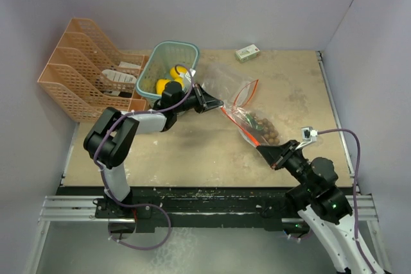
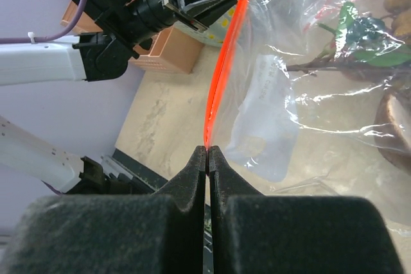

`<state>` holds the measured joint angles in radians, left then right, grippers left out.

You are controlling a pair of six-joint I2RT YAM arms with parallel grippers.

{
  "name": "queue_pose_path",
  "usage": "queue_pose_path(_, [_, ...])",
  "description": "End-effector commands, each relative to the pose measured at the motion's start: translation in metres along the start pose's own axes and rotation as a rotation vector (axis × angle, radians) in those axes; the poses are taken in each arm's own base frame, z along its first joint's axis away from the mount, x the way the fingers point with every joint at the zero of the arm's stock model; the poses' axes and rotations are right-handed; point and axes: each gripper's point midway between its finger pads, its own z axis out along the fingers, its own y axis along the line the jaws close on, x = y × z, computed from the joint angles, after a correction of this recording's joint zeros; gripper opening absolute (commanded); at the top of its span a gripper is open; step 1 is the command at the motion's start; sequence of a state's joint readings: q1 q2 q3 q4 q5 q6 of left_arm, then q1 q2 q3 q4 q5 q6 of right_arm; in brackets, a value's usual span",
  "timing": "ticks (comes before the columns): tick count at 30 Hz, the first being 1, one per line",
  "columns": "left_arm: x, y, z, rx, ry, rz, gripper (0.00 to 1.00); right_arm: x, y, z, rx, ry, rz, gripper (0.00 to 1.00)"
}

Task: Open the zip-top bag and remove the fake food
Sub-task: Unzip the zipper food storage bag at the center of the board.

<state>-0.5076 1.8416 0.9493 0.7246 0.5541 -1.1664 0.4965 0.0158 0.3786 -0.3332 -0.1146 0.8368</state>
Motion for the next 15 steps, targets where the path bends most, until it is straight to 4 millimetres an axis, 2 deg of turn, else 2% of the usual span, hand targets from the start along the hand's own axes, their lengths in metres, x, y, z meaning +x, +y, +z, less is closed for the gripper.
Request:
queue_pose_path(1, [-0.040,0.014,-0.009,-0.048,-0.119,0.000,0.01,-0.011,0.008,-0.009,-0.009,-0.028,-0.023,0.00])
queue_pose_path(5, [-0.042,0.012,-0.011,-0.055,-0.124,0.013,0.01,-0.013,0.009,-0.011,-0.003,-0.033,-0.024,0.00])
queue_pose_path(15, [-0.057,0.012,-0.016,-0.060,-0.142,0.017,0.01,-0.048,0.028,-0.037,0.008,-0.126,-0.061,0.00])
